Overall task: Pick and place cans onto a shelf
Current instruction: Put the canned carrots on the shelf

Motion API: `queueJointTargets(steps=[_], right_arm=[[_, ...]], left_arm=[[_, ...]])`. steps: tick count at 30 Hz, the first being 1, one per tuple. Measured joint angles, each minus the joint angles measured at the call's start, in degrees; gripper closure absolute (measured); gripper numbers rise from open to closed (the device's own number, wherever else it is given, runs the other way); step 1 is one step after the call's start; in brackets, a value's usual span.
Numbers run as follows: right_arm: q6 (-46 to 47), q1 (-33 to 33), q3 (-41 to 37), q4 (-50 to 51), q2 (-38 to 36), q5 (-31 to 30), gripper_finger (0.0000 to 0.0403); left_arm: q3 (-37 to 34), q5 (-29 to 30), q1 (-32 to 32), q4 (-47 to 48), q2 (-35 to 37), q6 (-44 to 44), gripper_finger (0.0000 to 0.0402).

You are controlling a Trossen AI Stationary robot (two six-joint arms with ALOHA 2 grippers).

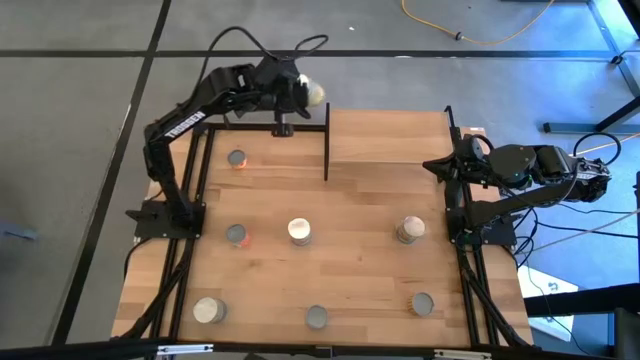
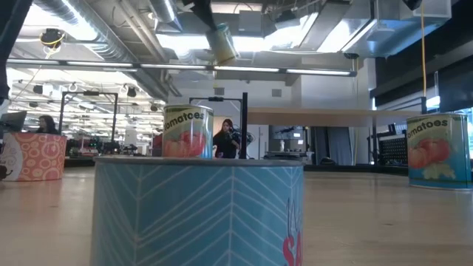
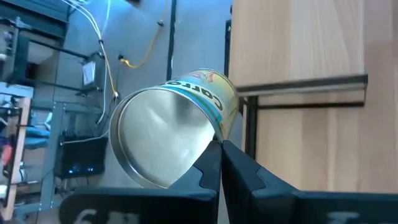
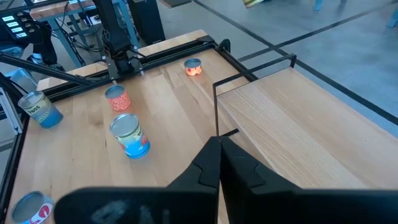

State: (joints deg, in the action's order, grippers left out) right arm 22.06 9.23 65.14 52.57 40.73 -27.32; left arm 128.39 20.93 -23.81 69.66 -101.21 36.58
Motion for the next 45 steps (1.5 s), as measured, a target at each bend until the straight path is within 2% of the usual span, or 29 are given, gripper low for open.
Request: queueJointTargets(steps=[9,14,18,21,28,45], right_arm=[[-0.13,0.0,0.0,0.01,0.0,-0.04,0.0395],[-0.18,0.0,0.0,0.03,0.0,-0.04,0.0395],[-0.21,0.0,0.0,0.03,0.0,-0.04,0.0395],[-0.24,0.0,0.0,0.03,0.0,-0.04,0.0395],[-0.26,0.0,0.0,0.05,-0.01,-0.05,0.0395],[-0.26,0.0,0.0,0.05,-0.01,-0.06,0.0395]], left_arm=[[6.63,-4.41,1.27,-4.74,-8.6,4.1,0.0401],[6.13,-8.81,1.58,-6.72,-12.02,4.5,0.0401],[6.02,-9.05,1.7,-5.58,-14.91,4.53,0.0401],[6.04,-9.2,1.7,-5.0,-15.78,4.55,0.0401],[6.02,-14.71,1.7,1.24,-17.02,4.22,0.0402],[6.04,-14.89,2.86,1.85,-18.87,4.44,0.0401]])
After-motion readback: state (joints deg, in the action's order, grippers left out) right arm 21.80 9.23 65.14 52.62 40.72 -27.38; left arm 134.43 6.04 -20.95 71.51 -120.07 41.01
